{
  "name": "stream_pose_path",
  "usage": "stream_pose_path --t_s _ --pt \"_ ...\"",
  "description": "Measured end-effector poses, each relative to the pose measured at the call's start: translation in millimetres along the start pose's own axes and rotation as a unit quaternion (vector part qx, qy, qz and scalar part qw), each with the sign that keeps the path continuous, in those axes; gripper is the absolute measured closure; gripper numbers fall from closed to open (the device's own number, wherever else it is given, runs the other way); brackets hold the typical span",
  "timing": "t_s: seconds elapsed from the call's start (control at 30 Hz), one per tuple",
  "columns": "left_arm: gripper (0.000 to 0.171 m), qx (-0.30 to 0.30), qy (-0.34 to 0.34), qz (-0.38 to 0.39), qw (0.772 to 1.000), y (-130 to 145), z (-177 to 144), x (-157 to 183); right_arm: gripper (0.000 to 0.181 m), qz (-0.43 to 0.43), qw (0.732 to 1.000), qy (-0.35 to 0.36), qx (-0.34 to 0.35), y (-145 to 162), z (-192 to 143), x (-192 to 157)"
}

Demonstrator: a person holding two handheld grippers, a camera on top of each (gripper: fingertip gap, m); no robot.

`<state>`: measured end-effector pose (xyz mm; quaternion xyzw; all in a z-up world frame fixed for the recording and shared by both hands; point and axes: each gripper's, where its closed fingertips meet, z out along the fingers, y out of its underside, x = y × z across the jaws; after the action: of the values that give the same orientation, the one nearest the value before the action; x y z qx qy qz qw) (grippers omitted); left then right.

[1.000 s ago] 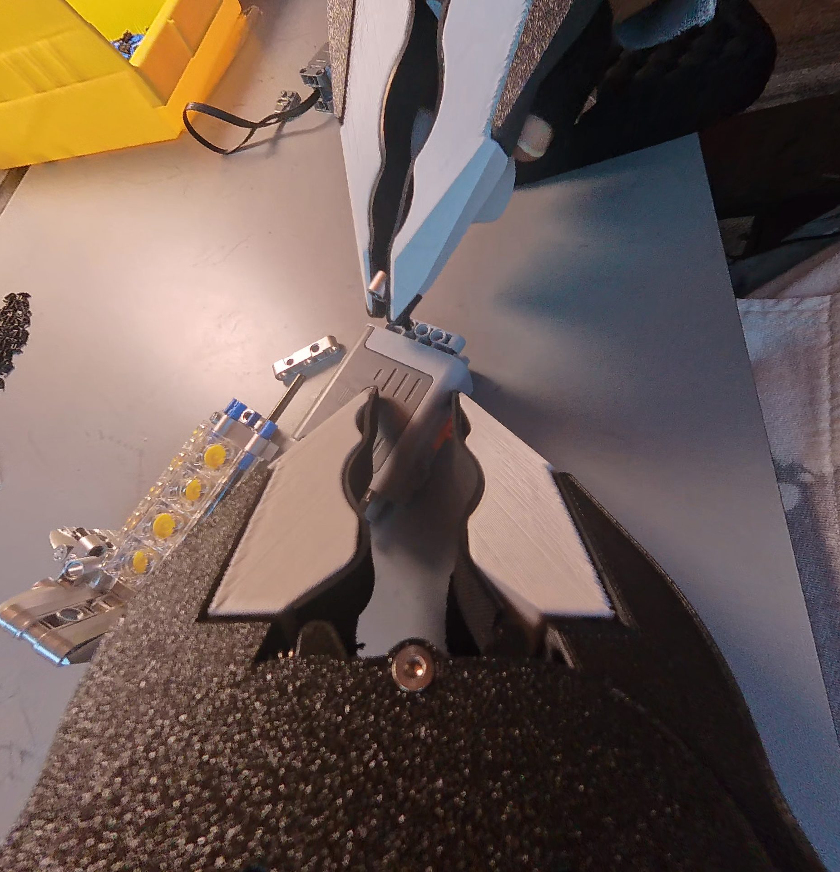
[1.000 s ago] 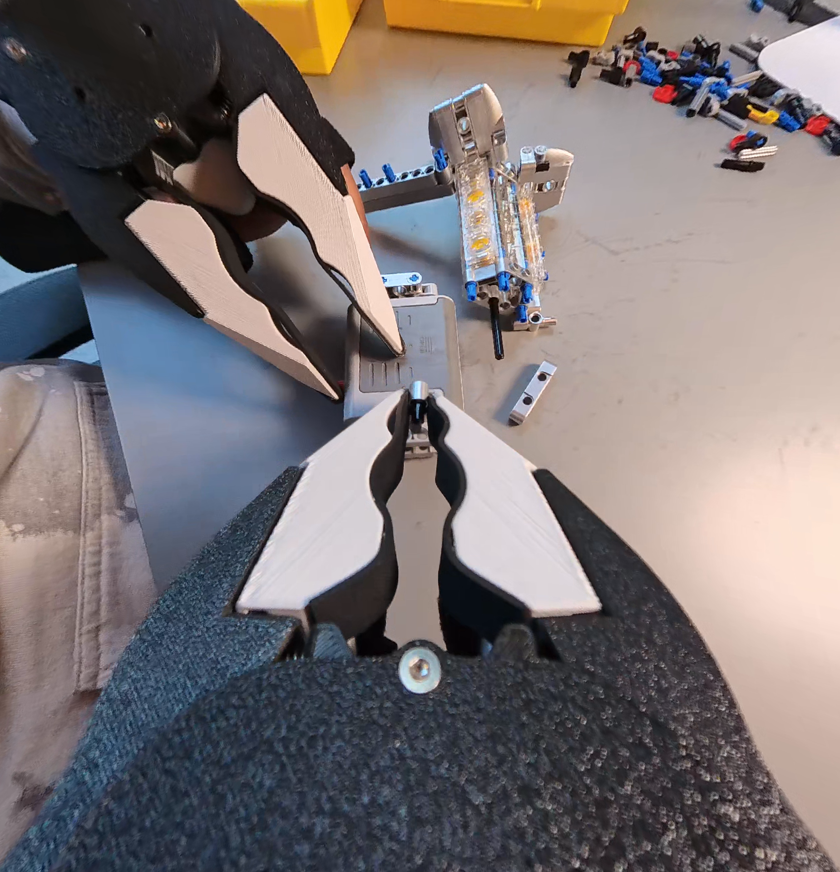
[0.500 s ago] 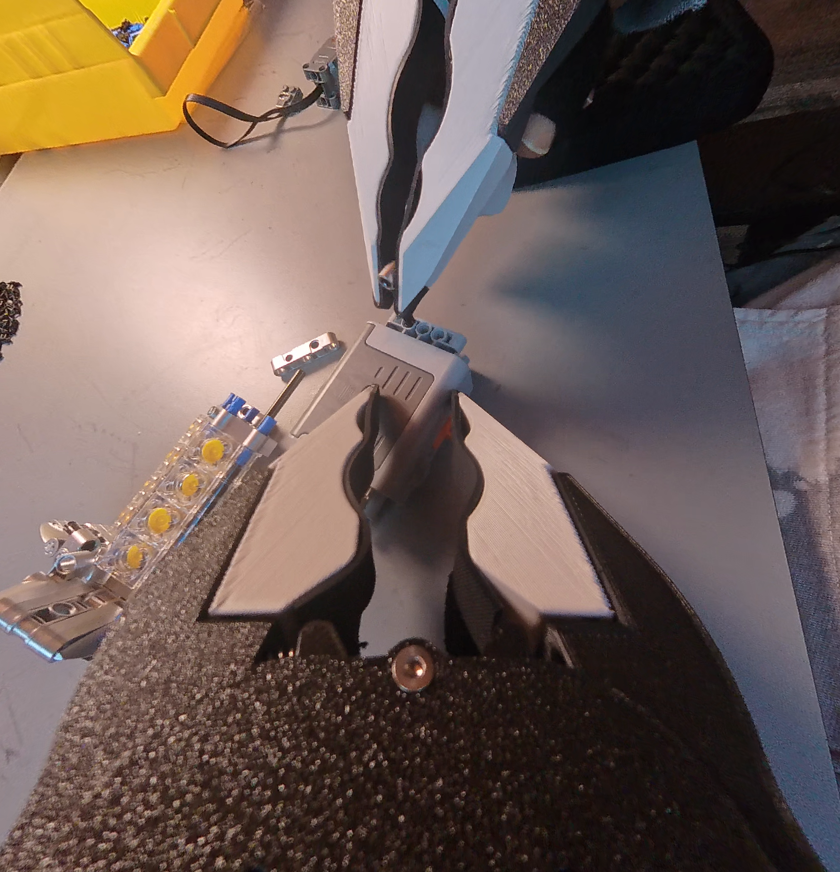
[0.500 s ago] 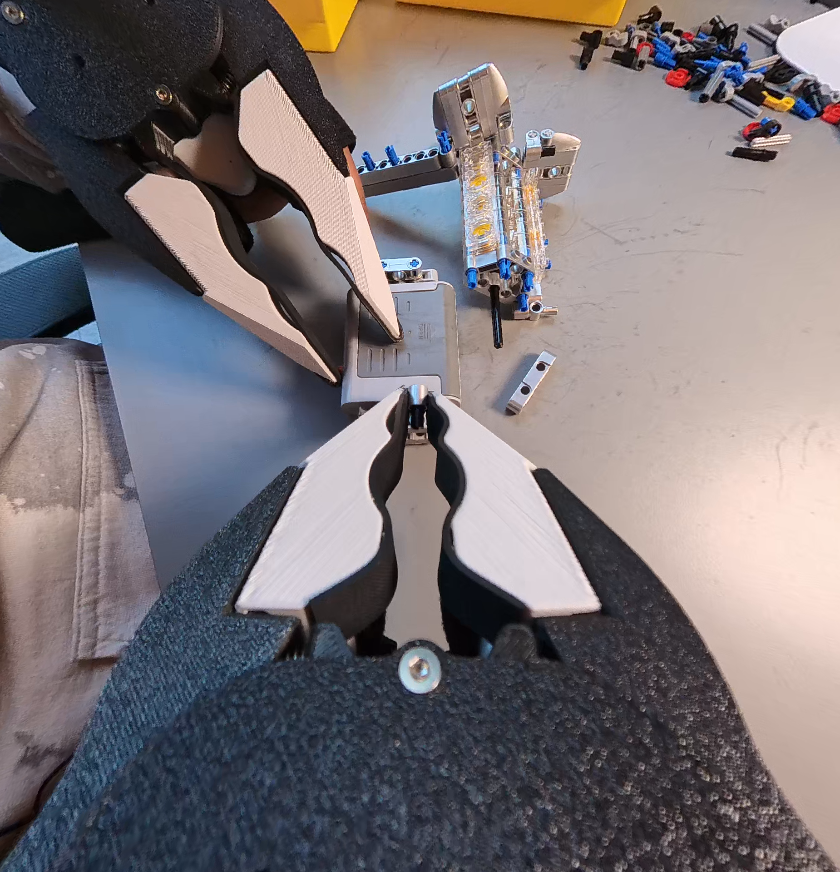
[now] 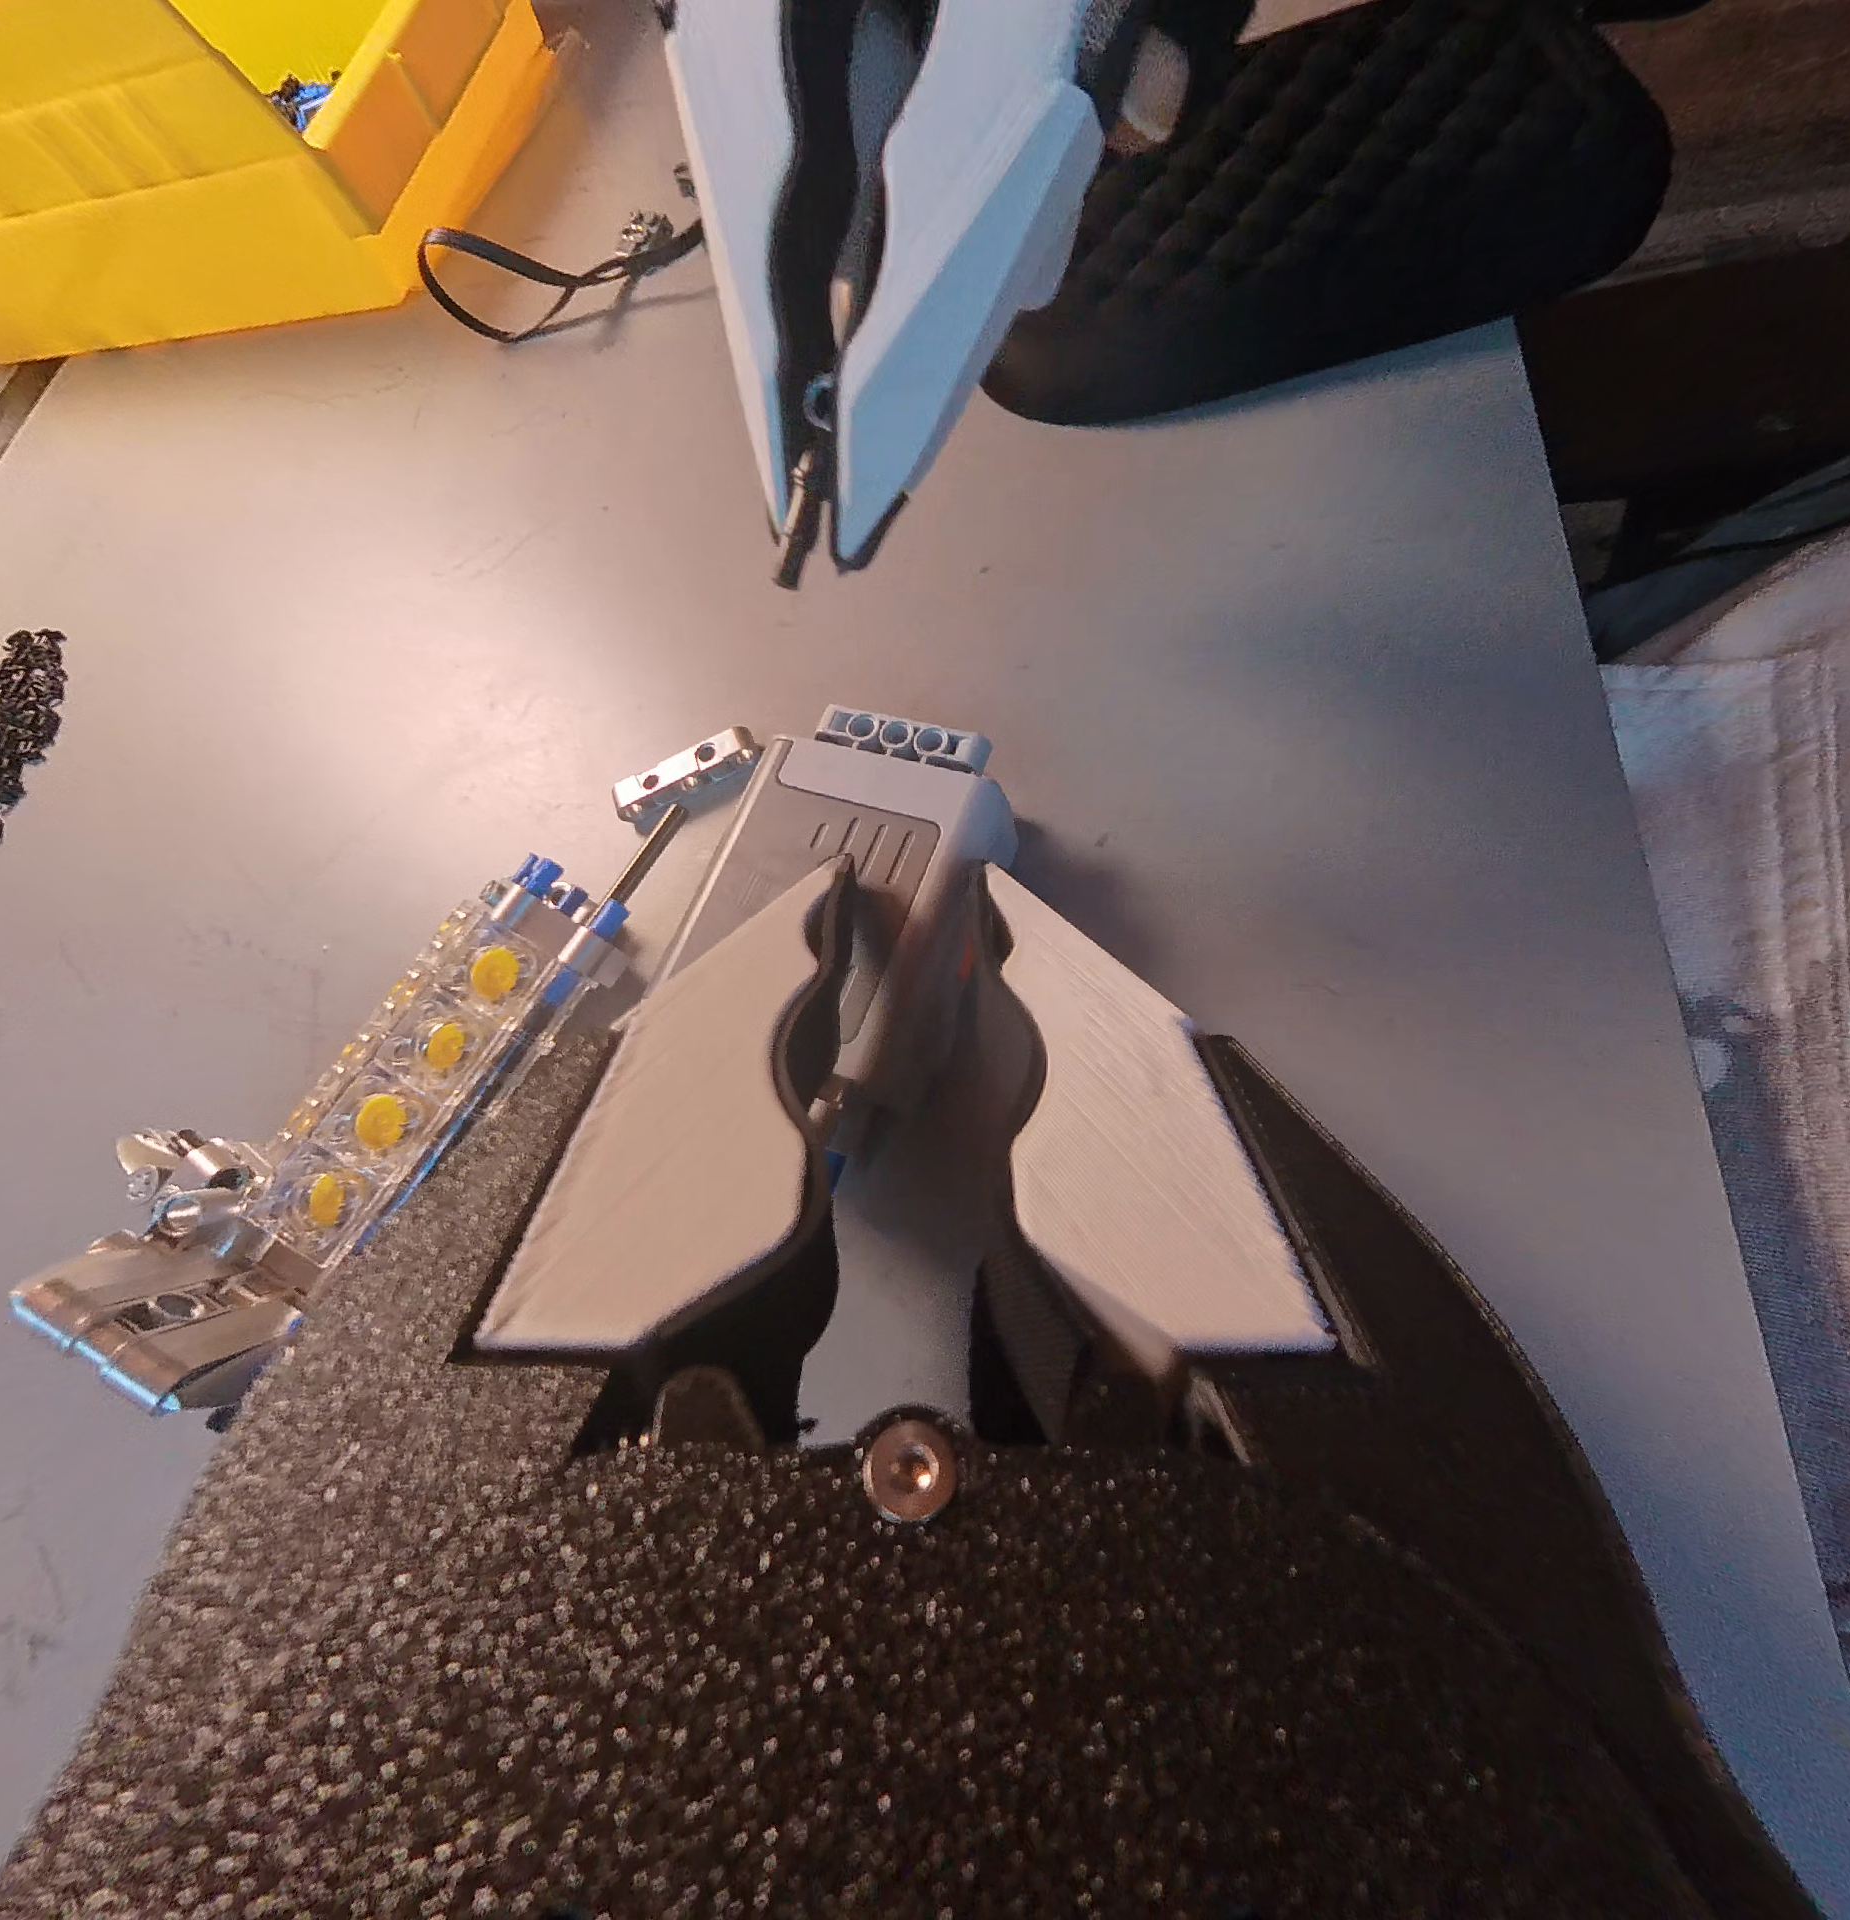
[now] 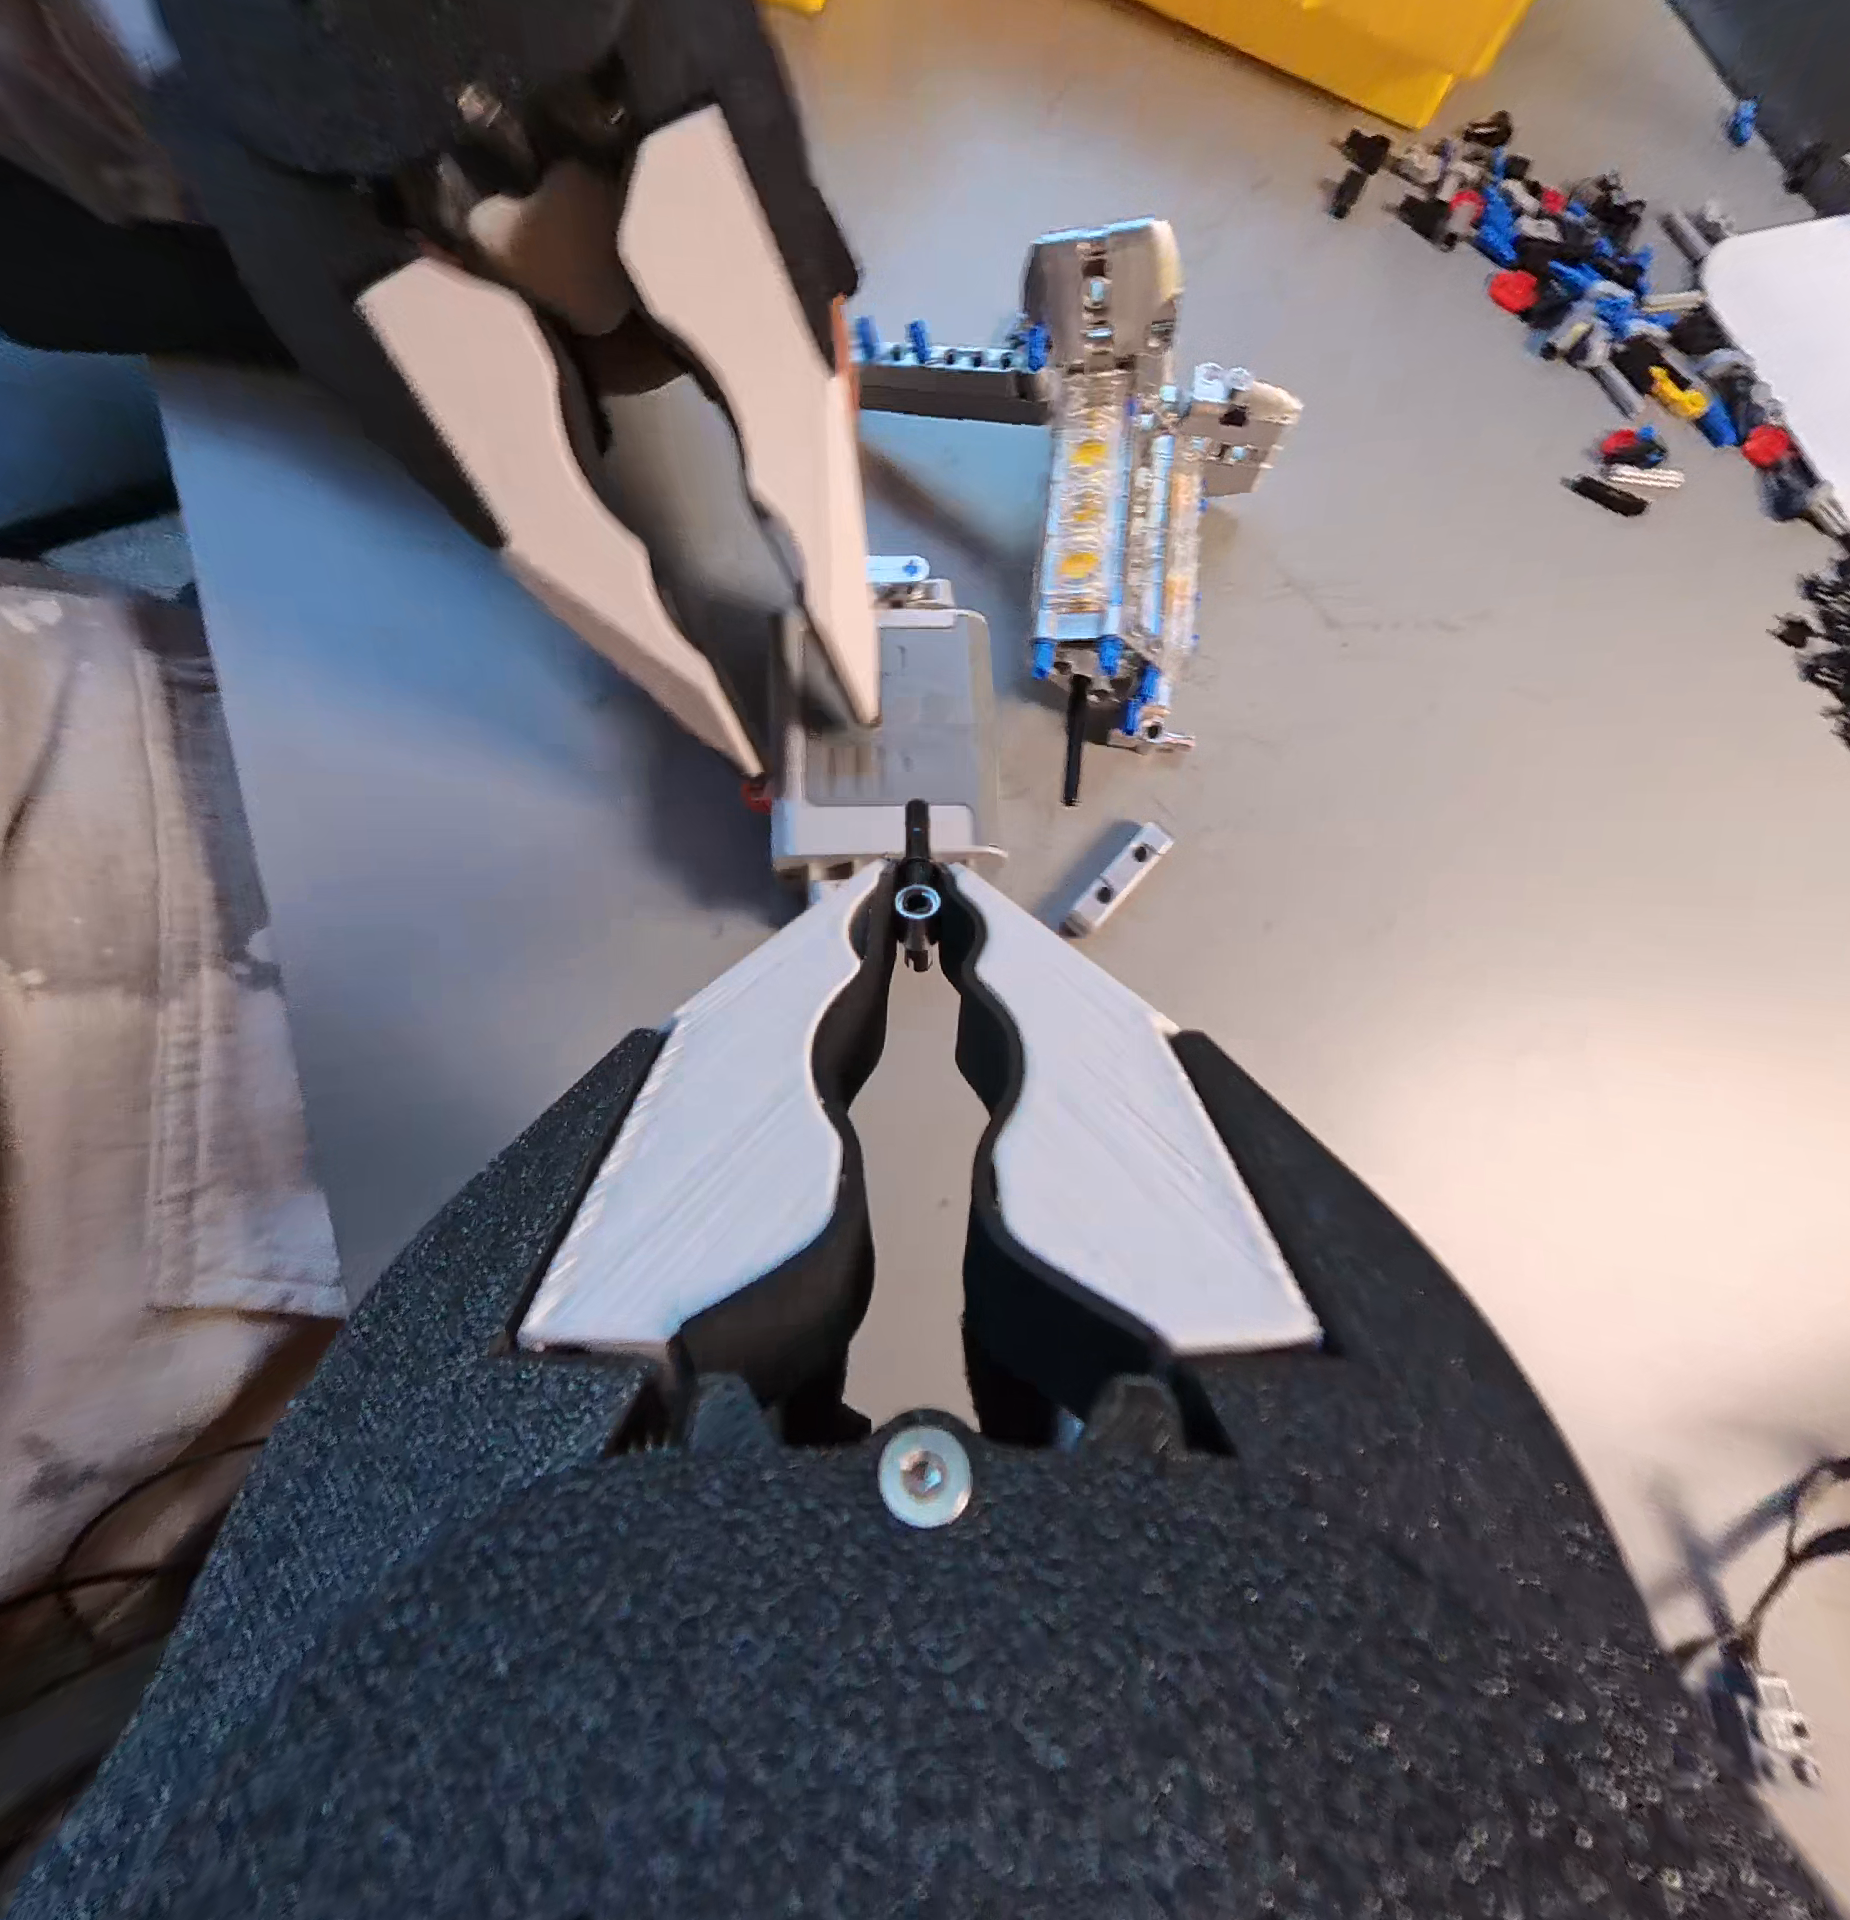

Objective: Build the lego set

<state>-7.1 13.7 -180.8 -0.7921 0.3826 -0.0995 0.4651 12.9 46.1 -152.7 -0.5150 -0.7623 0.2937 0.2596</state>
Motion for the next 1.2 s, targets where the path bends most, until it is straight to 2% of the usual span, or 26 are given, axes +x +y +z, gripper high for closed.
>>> stream_pose_path --t_s 0.13,0.3,0.43,0.93,1.2 --pt "0.152 0.060 -0.011 0.021 0.998 -21 -9 -3 0.176 -0.032 0.999 -0.028 -0.031 5 12 -19" --pt "0.161 0.061 -0.026 0.078 0.995 -29 -7 7 0.176 -0.059 0.997 -0.049 -0.029 -4 18 -33" --pt "0.167 0.067 -0.009 0.075 0.995 -30 -9 11 0.176 -0.070 0.996 -0.046 -0.023 -9 16 -34" --pt "0.168 0.105 0.030 -0.001 0.994 -39 -17 10 0.176 -0.144 0.989 0.001 0.032 -23 7 -33" --pt "0.169 0.109 0.038 0.009 0.993 -39 -19 13 0.176 -0.197 0.980 0.019 0.038 -25 5 -37"
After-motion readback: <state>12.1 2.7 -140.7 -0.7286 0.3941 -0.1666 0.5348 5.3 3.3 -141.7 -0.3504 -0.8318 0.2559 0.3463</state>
